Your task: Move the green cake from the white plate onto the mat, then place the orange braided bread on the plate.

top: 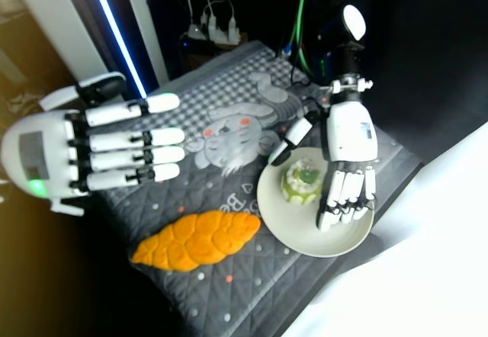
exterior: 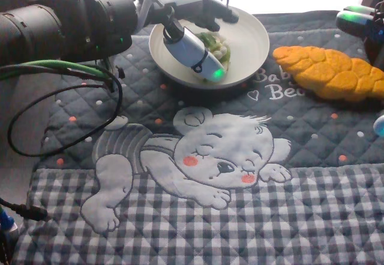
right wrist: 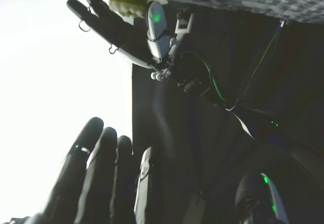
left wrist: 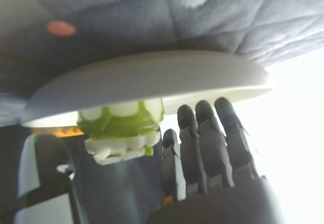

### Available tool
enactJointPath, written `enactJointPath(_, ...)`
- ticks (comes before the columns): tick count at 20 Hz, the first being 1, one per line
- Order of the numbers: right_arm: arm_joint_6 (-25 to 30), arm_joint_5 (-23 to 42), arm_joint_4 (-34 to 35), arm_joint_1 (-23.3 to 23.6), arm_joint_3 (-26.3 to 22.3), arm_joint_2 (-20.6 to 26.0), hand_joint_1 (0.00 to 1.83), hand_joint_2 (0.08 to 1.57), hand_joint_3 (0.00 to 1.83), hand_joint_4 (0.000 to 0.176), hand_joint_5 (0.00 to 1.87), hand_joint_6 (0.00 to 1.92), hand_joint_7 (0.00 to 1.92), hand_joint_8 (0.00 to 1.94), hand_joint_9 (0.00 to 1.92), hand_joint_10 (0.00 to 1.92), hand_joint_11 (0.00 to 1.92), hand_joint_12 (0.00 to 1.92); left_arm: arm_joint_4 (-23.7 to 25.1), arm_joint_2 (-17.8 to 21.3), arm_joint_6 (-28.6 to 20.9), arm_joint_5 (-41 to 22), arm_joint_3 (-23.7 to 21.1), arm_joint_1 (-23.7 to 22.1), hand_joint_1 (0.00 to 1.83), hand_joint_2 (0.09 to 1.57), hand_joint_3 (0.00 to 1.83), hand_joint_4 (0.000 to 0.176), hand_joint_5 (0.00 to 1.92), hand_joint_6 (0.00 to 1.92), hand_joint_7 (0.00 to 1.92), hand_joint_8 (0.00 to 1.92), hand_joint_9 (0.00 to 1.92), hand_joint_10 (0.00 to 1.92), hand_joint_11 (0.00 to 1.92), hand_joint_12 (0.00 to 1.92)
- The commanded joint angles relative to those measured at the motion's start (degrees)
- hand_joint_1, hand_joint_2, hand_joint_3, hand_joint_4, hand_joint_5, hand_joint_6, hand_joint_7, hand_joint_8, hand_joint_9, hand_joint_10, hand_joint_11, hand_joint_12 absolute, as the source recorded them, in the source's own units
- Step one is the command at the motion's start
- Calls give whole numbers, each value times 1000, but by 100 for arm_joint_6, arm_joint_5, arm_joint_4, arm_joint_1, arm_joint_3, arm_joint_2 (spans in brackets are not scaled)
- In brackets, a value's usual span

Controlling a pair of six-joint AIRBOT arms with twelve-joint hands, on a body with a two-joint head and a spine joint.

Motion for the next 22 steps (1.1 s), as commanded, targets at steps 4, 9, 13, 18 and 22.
enactJointPath(4,35,687,192,56,-8,35,462,977,0,68,376,6,304,11,319,16,12,1092,-108,-28,-42,-330,11,28,1021,1056,15,162,994,713,1020,60,1001,205,485,1300)
enactJointPath(9,35,686,170,56,-10,31,503,930,0,84,402,0,314,0,331,0,0,1039,-435,11,-44,-495,72,27,1216,1117,2,22,1030,862,929,1104,1057,224,606,1168)
enactJointPath(13,35,683,159,56,-9,20,573,875,0,105,446,6,329,0,346,3,0,1083,-1132,322,-41,-1129,-63,-56,1213,1135,0,0,1022,981,858,1109,815,370,242,1290)
enactJointPath(18,36,679,161,55,-14,21,571,867,0,108,466,2,343,1,347,0,1,1022,-1301,1196,-163,-2163,-910,-99,1350,1048,4,0,1063,785,1107,719,1120,740,820,1114)
enactJointPath(22,36,675,164,55,-28,26,549,883,2,92,500,5,402,4,392,9,28,1012,-1114,1842,-203,-2635,-1587,-32,1275,1014,7,0,1098,732,1369,356,1387,147,1052,820)
